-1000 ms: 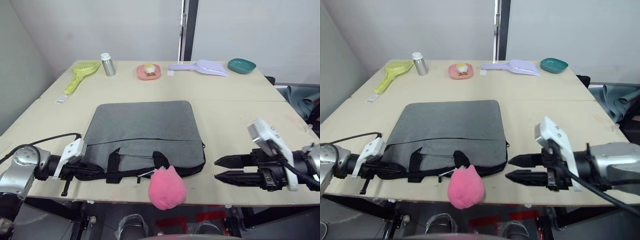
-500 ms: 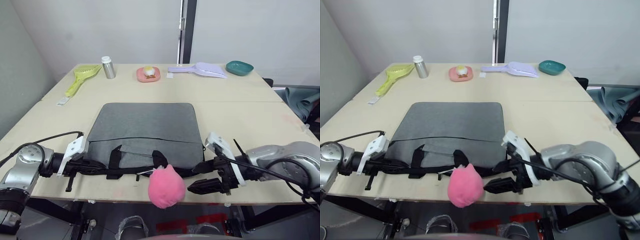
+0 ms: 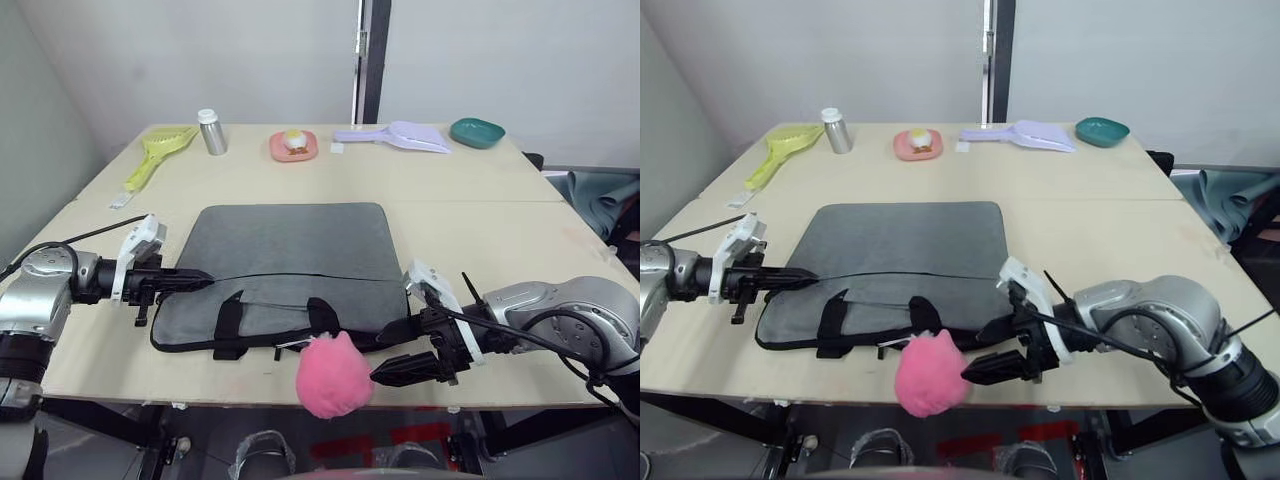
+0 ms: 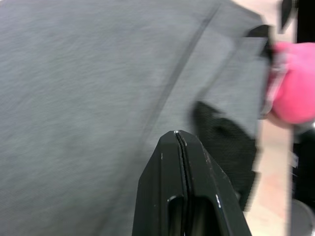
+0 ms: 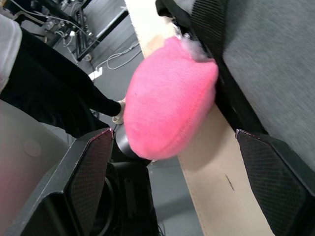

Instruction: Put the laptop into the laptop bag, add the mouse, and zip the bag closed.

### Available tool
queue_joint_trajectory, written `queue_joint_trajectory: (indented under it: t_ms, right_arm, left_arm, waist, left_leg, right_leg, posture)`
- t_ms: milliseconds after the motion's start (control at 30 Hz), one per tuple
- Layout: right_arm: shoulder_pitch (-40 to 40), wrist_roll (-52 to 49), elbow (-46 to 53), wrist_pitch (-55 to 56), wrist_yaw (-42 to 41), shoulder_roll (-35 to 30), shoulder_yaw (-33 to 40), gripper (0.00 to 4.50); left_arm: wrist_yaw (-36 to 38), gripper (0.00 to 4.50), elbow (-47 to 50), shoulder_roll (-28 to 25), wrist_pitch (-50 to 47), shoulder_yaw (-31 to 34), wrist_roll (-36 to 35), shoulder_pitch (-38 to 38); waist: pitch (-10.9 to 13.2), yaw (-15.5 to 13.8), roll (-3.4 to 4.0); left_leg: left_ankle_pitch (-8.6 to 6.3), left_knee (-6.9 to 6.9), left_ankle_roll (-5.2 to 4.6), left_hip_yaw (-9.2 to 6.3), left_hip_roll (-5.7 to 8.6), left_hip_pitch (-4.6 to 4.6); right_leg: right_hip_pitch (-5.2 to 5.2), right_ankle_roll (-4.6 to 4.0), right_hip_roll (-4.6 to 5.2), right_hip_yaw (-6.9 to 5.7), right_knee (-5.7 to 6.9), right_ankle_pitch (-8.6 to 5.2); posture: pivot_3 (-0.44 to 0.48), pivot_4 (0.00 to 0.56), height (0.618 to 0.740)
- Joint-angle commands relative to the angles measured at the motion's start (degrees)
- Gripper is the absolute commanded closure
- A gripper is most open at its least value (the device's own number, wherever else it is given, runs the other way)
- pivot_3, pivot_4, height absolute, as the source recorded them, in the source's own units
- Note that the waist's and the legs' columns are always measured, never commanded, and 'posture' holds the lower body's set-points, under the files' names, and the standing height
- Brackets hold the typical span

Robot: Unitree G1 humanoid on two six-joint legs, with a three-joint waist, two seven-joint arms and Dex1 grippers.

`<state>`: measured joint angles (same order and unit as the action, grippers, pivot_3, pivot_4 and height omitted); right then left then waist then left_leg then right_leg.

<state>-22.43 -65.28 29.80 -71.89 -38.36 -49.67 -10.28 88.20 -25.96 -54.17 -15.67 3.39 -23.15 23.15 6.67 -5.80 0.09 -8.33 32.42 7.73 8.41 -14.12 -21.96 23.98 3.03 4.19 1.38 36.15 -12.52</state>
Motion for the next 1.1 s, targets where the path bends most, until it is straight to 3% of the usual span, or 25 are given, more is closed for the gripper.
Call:
queue_joint_trajectory:
  t_ms: [33,233,567,933,1100]
  right_arm:
    - [-0.39,0.06,2.41,-0.27,-0.82,-0.30,1.14,0.29]
    - [-0.54,-0.19,2.58,-1.46,0.50,0.75,1.55,0.29]
    - [-1.19,0.50,1.40,-6.19,5.22,6.55,-1.37,0.29]
    - [-5.96,8.72,-5.29,-8.00,7.13,15.42,-7.17,0.29]
    - [-5.33,8.94,-6.52,-10.24,7.09,17.52,-6.33,1.76]
  left_arm:
    - [0.98,4.50,-3.79,2.17,2.47,-2.26,2.66,0.01]
    - [2.00,4.50,-4.21,5.31,3.90,-5.44,4.59,-2.99]
    - [-0.58,4.50,-20.25,8.30,10.70,-6.31,9.46,3.28]
    - [0.86,4.50,-18.83,9.37,10.04,-6.52,9.16,2.48]
    - [0.39,4.50,-17.99,9.75,10.02,-6.43,9.22,1.91]
  waist:
    - [0.00,-0.09,-0.01]
    - [-0.05,-0.47,-0.02]
    - [-0.38,-1.20,0.30]
    - [-0.72,-0.51,0.70]
    - [-0.79,-0.82,0.77]
  left_leg:
    - [0.00,0.00,0.00,0.00,0.00,-0.01]
    - [0.00,0.01,0.00,-0.02,0.02,0.04]
    - [-0.02,-0.05,0.01,0.02,0.06,0.95]
    - [-0.03,-0.20,0.06,-0.03,0.13,0.96]
    - [-0.03,-0.23,0.06,-0.01,0.20,0.90]
  right_leg:
    - [0.00,0.00,0.00,0.00,-0.01,0.00]
    - [-0.08,0.00,0.04,0.01,0.01,0.00]
    - [-0.89,0.02,0.21,0.10,0.17,0.00]
    - [-0.79,0.04,0.41,0.09,0.42,0.02]
    - [-0.76,0.08,0.44,0.05,0.21,-0.01]
  posture:
    - [0.000,0.150,0.740]
    - [0.000,0.150,0.740]
    - [0.000,0.150,0.740]
    - [0.000,0.150,0.740]
    - [0.000,0.150,0.740]
